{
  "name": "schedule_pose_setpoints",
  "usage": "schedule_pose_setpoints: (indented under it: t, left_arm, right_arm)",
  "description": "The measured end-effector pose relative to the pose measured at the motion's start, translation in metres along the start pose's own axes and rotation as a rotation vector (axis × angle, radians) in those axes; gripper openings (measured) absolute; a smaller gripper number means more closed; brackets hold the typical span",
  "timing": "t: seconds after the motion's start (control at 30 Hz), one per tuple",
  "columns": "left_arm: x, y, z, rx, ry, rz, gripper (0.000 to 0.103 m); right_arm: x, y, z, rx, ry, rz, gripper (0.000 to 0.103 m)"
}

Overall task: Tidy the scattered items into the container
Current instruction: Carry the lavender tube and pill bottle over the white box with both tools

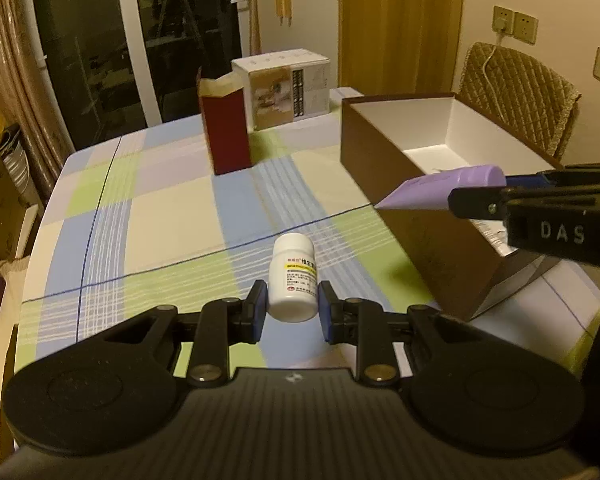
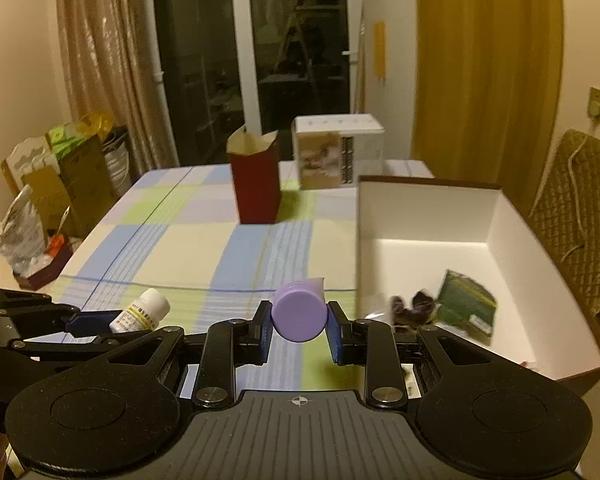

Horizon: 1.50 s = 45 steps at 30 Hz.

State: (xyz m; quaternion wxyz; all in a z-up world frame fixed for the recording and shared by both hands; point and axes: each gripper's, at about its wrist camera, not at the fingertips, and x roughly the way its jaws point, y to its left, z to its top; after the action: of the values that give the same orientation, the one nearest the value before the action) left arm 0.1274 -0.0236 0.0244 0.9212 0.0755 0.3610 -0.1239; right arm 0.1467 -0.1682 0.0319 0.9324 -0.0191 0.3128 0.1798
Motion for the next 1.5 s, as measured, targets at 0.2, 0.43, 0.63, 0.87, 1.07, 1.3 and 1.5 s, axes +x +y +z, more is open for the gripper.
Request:
schedule_pose_setpoints:
  t: [0.2,0.43,0.63,0.87,1.07,1.3,1.5]
  left_arm:
    - [-0.006,-0.021,0.010,0.030,-0.016,-0.018,0.022]
    - [-0.008,-0.036,0.016,0.054,-0.026,-0.036,0.022]
    - [-0.010,-0.041,0.018,0.061,-0.031,-0.042,0.022]
    - [-0.013,-0.042,0.019,0.062,-0.034,-0.047,0.022]
    - [-0.014,-0.046,0.022,0.064,-0.038,-0.062,0.022]
    - [-0.011,-0.054,0.027,0.074,-0.039,-0.085,0.022]
    - [-0.006,-0.061,0.028,0.079,-0.033,-0.094,0.022]
  right_arm:
    - [-0.017,-0.022,0.003,0.024,-0.028,-0.026,0.030]
    - [-0.030,-0.038,0.004,0.042,-0.044,-0.051,0.030]
    - [-0.035,-0.045,0.002,0.051,-0.046,-0.060,0.030]
    - [-0.036,-0.050,0.001,0.051,-0.045,-0.062,0.030]
    - [-0.035,-0.053,-0.003,0.052,-0.038,-0.061,0.030]
    - [-0.034,-0.060,-0.005,0.060,-0.034,-0.060,0.030]
    - [-0.035,-0.067,-0.007,0.070,-0.032,-0.063,0.030]
